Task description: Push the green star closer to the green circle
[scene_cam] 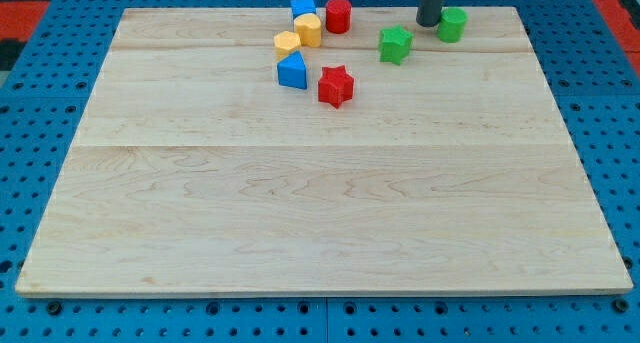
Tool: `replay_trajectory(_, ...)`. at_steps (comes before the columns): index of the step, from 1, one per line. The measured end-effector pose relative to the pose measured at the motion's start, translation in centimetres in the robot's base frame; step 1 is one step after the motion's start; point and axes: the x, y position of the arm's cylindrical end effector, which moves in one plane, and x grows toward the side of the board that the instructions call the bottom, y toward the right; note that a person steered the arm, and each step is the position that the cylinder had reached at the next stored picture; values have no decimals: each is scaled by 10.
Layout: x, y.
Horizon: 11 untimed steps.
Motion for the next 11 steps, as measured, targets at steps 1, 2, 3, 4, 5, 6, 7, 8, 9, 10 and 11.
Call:
replay_trajectory(1, 6, -38)
replay_trajectory(2, 10, -62)
replay_trajectory(3, 15, -69)
replay_trajectory(4, 34, -76)
replay_trajectory(5, 46, -86)
replay_trajectory(6, 57, -87)
replay_trajectory(7, 65, -79)
replay_trajectory(8, 71, -65)
replay_trajectory(9, 77, -42)
replay_trajectory(10, 77, -15)
replay_trajectory(11, 88, -6)
